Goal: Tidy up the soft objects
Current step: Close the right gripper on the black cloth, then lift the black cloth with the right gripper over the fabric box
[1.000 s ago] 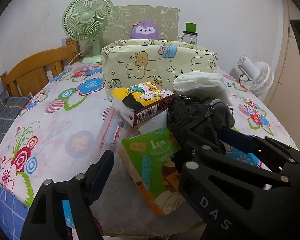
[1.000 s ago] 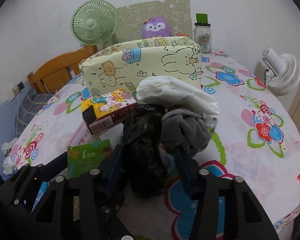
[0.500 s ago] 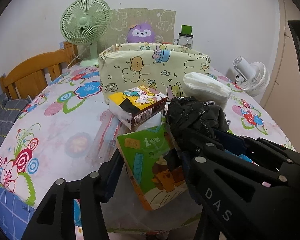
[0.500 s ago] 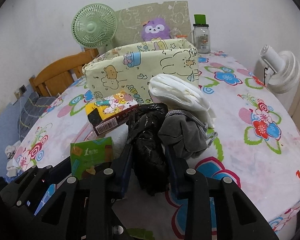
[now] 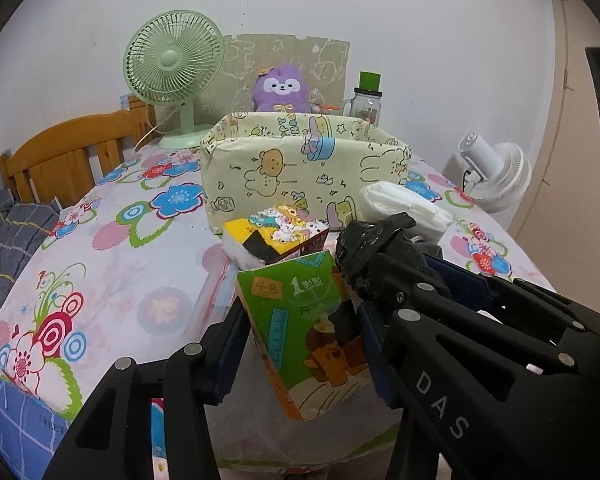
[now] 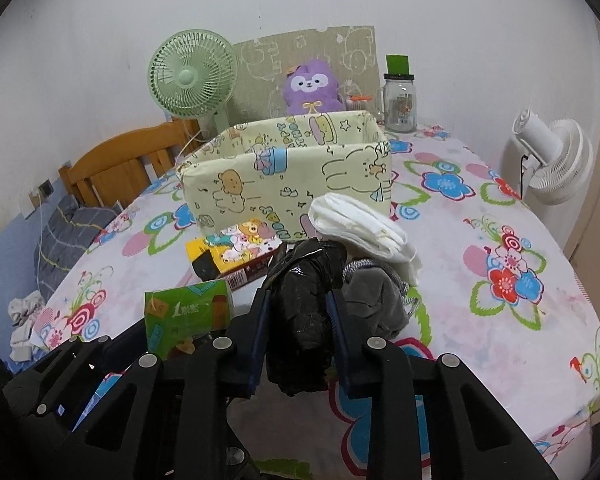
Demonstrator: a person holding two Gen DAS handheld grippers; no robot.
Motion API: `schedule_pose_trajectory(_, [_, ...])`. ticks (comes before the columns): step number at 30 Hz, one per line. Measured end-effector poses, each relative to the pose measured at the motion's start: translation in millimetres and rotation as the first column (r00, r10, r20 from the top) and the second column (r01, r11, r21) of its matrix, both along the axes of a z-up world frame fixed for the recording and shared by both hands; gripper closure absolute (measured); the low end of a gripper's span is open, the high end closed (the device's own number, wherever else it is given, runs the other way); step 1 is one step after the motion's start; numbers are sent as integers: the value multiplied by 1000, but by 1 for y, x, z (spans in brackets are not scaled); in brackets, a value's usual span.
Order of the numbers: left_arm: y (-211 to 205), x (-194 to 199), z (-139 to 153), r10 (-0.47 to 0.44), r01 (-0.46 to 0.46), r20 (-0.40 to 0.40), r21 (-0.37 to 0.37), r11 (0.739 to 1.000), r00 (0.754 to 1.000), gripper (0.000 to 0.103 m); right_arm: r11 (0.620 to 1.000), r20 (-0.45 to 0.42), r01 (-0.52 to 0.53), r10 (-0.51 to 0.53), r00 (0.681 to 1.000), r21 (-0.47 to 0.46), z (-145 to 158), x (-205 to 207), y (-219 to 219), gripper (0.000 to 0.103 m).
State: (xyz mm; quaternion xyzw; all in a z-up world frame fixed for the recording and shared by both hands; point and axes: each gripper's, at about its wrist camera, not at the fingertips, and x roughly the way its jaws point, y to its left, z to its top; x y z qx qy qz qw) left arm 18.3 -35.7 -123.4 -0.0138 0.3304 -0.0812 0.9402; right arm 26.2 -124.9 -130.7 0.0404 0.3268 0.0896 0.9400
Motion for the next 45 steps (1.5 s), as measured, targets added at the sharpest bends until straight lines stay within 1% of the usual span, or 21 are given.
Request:
schedule_pose_trajectory(5, [0, 1, 5, -5, 5, 2, -8, 1000, 1000, 48, 1000, 3, 2, -2, 1000, 11, 5, 1, -1, 76])
schedule_pose_trajectory(10, [-1, 2, 13, -10, 10, 11, -9, 1000, 1000, 48, 1000, 17, 8, -8, 1000, 11, 14, 1, -2, 77])
schedule_pose_trajectory(29, [-2, 11, 51, -32, 33, 60, -16, 999, 998, 48, 999, 78, 40, -40, 996, 3, 55, 6, -1, 77])
schedule_pose_trajectory(36, [1, 17, 67, -24, 25, 86, -6, 1000, 996, 48, 999, 99, 36, -35, 994, -2, 71, 12, 3, 77])
schedule_pose_trajectory(45, [4, 25, 83, -34, 35, 95, -5, 999, 995, 48, 999, 106, 53, -52, 993, -9, 87, 19, 7, 77])
